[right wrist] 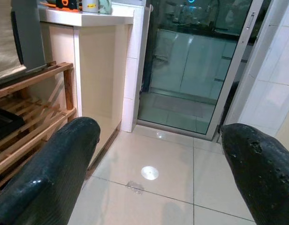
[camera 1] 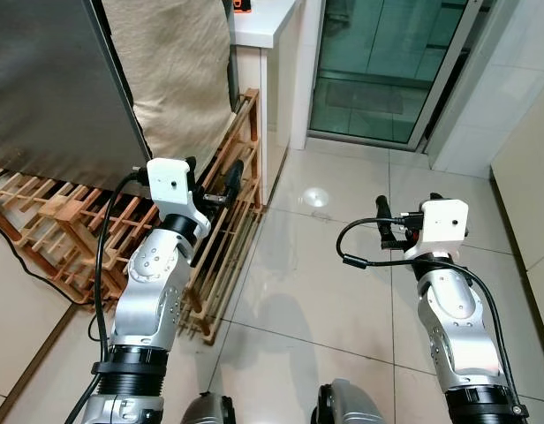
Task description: Restocking fridge
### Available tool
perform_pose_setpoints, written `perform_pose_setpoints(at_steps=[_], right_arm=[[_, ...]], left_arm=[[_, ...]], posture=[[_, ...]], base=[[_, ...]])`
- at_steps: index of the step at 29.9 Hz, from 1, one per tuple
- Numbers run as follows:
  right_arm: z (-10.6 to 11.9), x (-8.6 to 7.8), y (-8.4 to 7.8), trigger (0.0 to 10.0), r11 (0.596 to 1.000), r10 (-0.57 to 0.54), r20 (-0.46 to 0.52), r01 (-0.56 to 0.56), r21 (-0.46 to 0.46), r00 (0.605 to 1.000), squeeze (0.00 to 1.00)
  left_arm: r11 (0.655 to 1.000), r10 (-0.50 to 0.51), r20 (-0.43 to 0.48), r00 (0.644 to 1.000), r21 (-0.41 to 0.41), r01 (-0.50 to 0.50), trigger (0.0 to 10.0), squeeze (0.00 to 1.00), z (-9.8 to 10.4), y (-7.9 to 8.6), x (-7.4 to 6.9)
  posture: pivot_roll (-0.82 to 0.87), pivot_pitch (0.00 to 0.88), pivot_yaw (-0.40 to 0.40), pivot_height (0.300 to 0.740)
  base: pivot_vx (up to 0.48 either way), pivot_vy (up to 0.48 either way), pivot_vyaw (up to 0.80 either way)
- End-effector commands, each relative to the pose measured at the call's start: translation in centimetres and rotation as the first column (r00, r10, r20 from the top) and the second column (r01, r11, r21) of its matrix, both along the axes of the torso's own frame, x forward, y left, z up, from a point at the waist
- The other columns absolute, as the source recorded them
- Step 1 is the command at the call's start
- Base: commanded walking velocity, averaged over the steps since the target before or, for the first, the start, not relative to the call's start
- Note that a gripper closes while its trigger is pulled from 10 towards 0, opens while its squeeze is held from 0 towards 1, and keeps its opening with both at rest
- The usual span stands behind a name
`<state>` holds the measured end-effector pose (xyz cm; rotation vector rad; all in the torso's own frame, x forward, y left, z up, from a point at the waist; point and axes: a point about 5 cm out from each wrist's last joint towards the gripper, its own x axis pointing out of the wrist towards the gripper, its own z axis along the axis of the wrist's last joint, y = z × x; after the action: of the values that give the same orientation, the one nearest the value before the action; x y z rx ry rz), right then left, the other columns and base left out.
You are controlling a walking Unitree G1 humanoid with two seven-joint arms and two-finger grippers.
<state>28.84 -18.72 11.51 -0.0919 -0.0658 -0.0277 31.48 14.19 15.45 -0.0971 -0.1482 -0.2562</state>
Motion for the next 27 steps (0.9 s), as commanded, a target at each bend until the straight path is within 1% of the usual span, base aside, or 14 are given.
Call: perform_pose_setpoints(at_steps=[1, 2, 5, 6, 7, 10, 12, 15, 17, 19, 21, 23, 24, 27], right_arm=[[0.2, 0.3, -0.3, 10.0, 1.0, -0.004, -0.002, 0.004, 0.009, 1.0, 0.0], [0.4, 0.4, -0.1, 10.0, 1.0, 0.008, 0.004, -0.008, 0.007, 1.0, 0.0], [0.4, 0.5, 0.1, 10.0, 1.0, 0.013, 0.004, -0.013, 0.007, 1.0, 0.0], [0.5, 0.6, 0.1, 10.0, 1.0, 0.017, 0.006, -0.017, 0.008, 1.0, 0.0], [0.7, 0.8, 0.2, 10.0, 1.0, 0.026, 0.012, -0.026, 0.012, 1.0, 0.0], [0.8, 0.8, 0.3, 10.0, 0.999, 0.033, 0.015, -0.033, 0.015, 0.999, 0.0], [0.9, 0.9, 0.4, 10.0, 0.999, 0.039, 0.015, -0.04, 0.018, 0.999, 0.0], [0.7, 0.8, 0.5, 10.0, 0.999, 0.048, 0.012, -0.048, 0.022, 0.999, 0.0], [0.8, 0.8, 0.5, 10.0, 0.999, 0.048, 0.023, -0.048, 0.013, 0.999, 0.0], [0.7, 0.9, 0.4, 10.0, 0.999, 0.029, 0.012, -0.029, -0.017, 1.0, 0.0], [0.7, 0.9, 0.4, 10.0, 0.999, 0.031, 0.01, -0.03, -0.012, 0.999, 0.0], [0.9, 0.8, 0.5, 10.0, 0.999, 0.041, 0.028, -0.041, 0.014, 0.999, 0.0], [0.8, 0.7, 0.6, 10.0, 0.998, 0.067, 0.025, -0.067, -0.008, 0.997, 0.0], [0.8, 0.7, 0.7, 10.0, 0.997, 0.071, 0.02, -0.07, -0.025, 0.997, 0.0]], left_arm=[[1.0, -0.015, 0.023, 1.0, 0.021, 0.015, 10.0, 0.0, 0.5, -0.3, 0.2], [1.0, -0.013, 0.023, 1.0, 0.017, 0.013, 10.0, 0.0, 0.5, -0.4, 0.4], [1.0, -0.009, 0.028, 1.0, 0.019, 0.009, 10.0, 0.0, 0.7, -0.4, 0.5], [1.0, 0.008, 0.024, 1.0, 0.009, -0.008, 10.0, 0.0, 0.8, -0.3, 0.6], [0.997, 0.07, 0.01, 0.998, -0.034, -0.069, 10.0, 0.0, 1.1, 0.3, 1.1], [0.993, 0.097, -0.001, 0.995, -0.074, -0.097, 10.0, 0.0, 1.3, 0.7, 1.3], [0.991, 0.106, 0.015, 0.994, -0.078, -0.105, 10.0, 0.0, 1.8, 0.8, 1.5], [0.985, 0.164, 0.038, 0.986, -0.067, -0.161, 10.0, 0.0, 2.8, 1.2, 1.9], [0.984, 0.169, 0.041, 0.985, -0.068, -0.166, 10.0, 0.0, 3.0, 1.2, 2.1], [0.986, 0.16, 0.035, 0.987, -0.056, -0.158, 10.0, 0.0, 2.8, 1.3, 2.0], [0.99, 0.136, 0.026, 0.99, -0.035, -0.135, 10.0, 0.0, 2.2, 1.5, 1.6], [0.992, 0.123, 0.009, 0.992, -0.038, -0.123, 10.0, 0.0, 1.6, 1.7, 1.2], [0.99, 0.137, -0.012, 0.99, -0.028, -0.137, 10.0, 0.0, 1.0, 1.9, 1.0], [0.989, 0.148, -0.02, 0.989, -0.023, -0.148, 10.0, 0.0, 0.8, 2.0, 1.0]], posture=[[-0.14, 0.0, 0.042, 0.719], [-0.14, 0.0, 0.043, 0.729], [-0.14, 0.0, 0.044, 0.739], [-0.14, 0.0, 0.044, 0.74], [-0.14, 0.0, 0.045, 0.74], [-0.14, 0.0, 0.045, 0.74], [-0.14, 0.0, 0.043, 0.74], [-0.14, 0.0, 0.042, 0.74], [-0.14, 0.0, 0.042, 0.74], [-0.14, 0.0, 0.05, 0.74], [-0.14, 0.0, 0.052, 0.74], [-0.14, 0.0, 0.052, 0.74], [-0.14, 0.0, 0.052, 0.74], [-0.13, 0.0, 0.049, 0.74]], base=[[0.0, 0.0, 0.0], [0.0, 0.0, 0.0], [0.0, 0.0, 0.0], [0.0, 0.0, 0.0], [0.0, 0.0, 0.0], [0.0, 0.0, 0.0], [0.0, 0.0, 0.0], [0.0, 0.0, 0.0], [0.0, 0.0, 0.0], [0.0, 0.0, 0.0], [0.0, 0.0, 0.0], [0.0, 0.0, 0.0], [0.0, 0.0, 0.0], [0.0, 0.0, 0.44]])
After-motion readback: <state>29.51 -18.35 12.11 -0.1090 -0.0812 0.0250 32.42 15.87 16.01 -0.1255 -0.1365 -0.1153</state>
